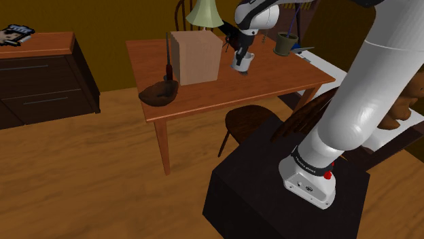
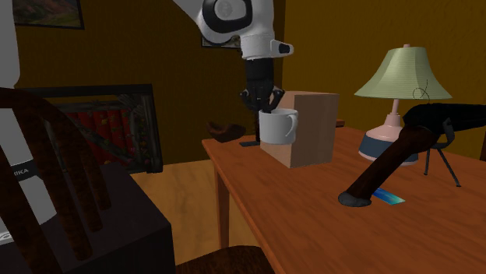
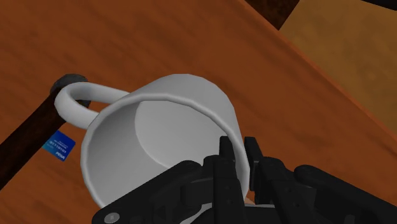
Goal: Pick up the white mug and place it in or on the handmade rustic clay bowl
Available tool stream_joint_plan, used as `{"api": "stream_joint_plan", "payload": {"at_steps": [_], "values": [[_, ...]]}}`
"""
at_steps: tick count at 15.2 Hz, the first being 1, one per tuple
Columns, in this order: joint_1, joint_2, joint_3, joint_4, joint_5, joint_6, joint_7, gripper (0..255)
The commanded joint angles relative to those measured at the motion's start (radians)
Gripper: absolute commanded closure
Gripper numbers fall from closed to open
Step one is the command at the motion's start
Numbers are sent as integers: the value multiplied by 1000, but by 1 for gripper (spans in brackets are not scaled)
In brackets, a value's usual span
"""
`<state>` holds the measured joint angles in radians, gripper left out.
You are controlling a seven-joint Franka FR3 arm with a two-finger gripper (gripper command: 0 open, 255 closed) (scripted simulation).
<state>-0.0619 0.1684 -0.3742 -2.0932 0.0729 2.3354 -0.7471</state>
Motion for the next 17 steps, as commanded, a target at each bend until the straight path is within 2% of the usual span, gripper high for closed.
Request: {"api": "stream_joint_plan", "payload": {"at_steps": [1,6,17], "values": [[3,-18,-2,8,-10,-25,7,255],[6,-49,-5,34,-27,-80,18,255],[153,-51,103,51,-71,-99,299,255]]}}
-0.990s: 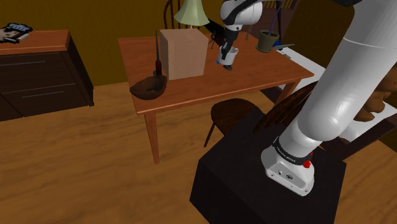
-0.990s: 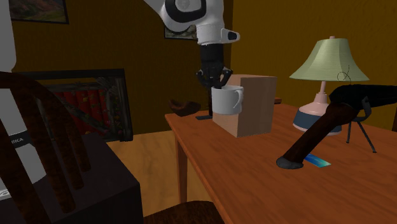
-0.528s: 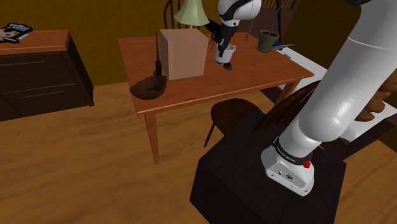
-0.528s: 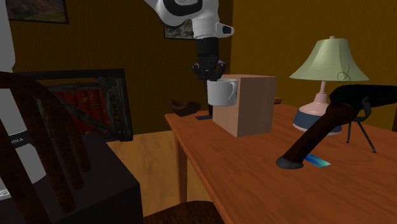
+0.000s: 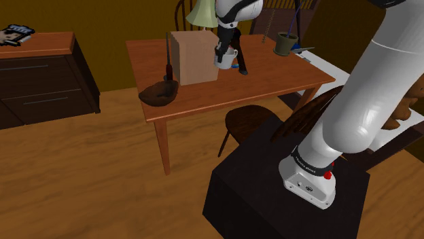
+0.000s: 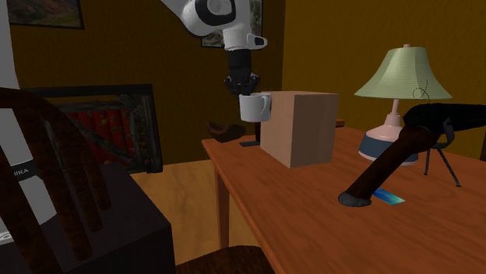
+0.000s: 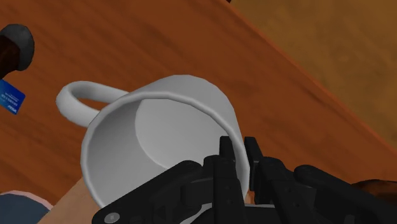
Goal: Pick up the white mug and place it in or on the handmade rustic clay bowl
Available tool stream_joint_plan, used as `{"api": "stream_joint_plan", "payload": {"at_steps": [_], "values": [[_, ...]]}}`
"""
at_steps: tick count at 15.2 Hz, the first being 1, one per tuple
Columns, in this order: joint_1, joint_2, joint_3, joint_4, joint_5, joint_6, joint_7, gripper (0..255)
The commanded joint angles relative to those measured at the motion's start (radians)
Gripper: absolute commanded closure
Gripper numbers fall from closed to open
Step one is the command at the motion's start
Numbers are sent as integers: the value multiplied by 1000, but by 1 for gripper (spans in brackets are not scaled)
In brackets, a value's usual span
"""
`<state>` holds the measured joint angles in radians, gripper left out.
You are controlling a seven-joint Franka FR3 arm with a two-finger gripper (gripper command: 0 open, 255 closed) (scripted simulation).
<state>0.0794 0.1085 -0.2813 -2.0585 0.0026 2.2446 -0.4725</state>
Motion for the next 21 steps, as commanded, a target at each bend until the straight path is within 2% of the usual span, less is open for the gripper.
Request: {"api": "stream_joint_plan", "payload": {"at_steps": [1,11,21], "values": [[25,15,19,25,-2,-12,48,255],[147,114,107,175,-14,-70,267,255],[260,296,172,457,-22,-178,451,255]]}}
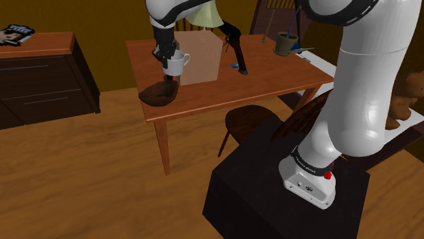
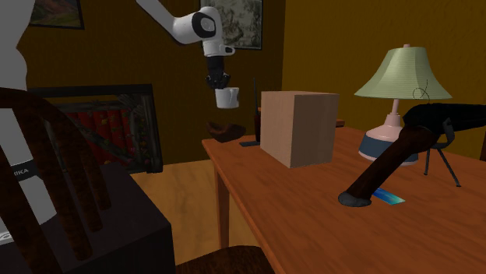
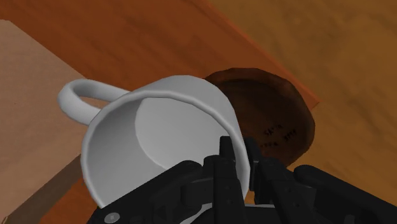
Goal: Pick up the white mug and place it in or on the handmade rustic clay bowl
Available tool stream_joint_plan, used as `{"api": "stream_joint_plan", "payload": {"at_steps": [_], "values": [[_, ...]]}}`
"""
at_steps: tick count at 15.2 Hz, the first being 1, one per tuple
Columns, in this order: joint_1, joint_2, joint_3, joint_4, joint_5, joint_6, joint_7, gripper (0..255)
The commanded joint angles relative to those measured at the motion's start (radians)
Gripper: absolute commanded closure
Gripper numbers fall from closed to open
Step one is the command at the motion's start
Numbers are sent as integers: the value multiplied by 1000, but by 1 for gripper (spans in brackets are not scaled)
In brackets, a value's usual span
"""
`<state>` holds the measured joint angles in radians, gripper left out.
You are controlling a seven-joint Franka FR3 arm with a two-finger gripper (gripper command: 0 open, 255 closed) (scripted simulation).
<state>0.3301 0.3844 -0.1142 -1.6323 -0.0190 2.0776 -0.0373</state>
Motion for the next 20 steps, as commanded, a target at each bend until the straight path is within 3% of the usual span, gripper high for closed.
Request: {"api": "stream_joint_plan", "payload": {"at_steps": [1,3,20], "values": [[20,44,10,68,-1,-26,33,255],[42,95,19,150,-3,-59,64,255],[40,172,22,51,1,118,71,255]]}}
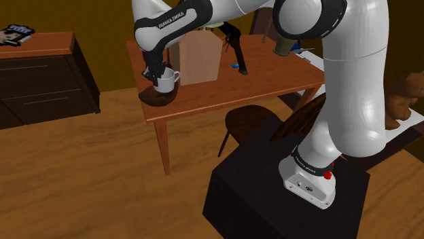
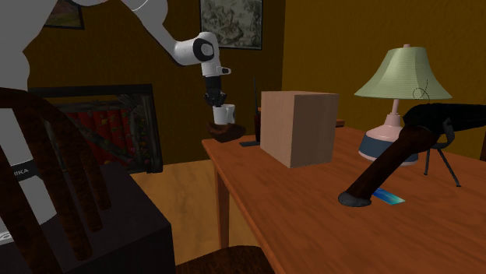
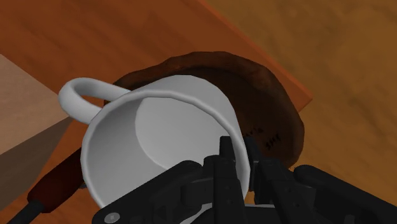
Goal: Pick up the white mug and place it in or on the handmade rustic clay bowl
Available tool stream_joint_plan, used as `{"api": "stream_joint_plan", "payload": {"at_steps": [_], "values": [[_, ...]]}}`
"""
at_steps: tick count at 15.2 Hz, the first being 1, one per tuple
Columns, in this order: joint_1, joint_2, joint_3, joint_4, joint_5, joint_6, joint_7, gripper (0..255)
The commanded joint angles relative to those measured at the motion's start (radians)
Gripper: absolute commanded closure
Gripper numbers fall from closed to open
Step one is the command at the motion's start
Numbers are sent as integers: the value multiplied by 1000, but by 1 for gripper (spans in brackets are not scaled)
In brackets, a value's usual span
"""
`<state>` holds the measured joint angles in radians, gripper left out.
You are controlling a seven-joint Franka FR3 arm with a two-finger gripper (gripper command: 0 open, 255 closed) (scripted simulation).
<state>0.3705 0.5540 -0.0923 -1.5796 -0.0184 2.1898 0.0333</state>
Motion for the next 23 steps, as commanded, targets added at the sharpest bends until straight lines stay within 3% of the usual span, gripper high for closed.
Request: {"api": "stream_joint_plan", "payload": {"at_steps": [1,7,8,13,17,23], "values": [[0,3,0,-2,0,6,0,255],[0,3,0,-2,0,5,0,255],[0,3,0,-2,0,5,0,0],[0,3,0,-2,0,5,0,0],[6,-58,-1,33,-4,-90,2,0],[6,-58,-1,33,-4,-90,2,0]]}}
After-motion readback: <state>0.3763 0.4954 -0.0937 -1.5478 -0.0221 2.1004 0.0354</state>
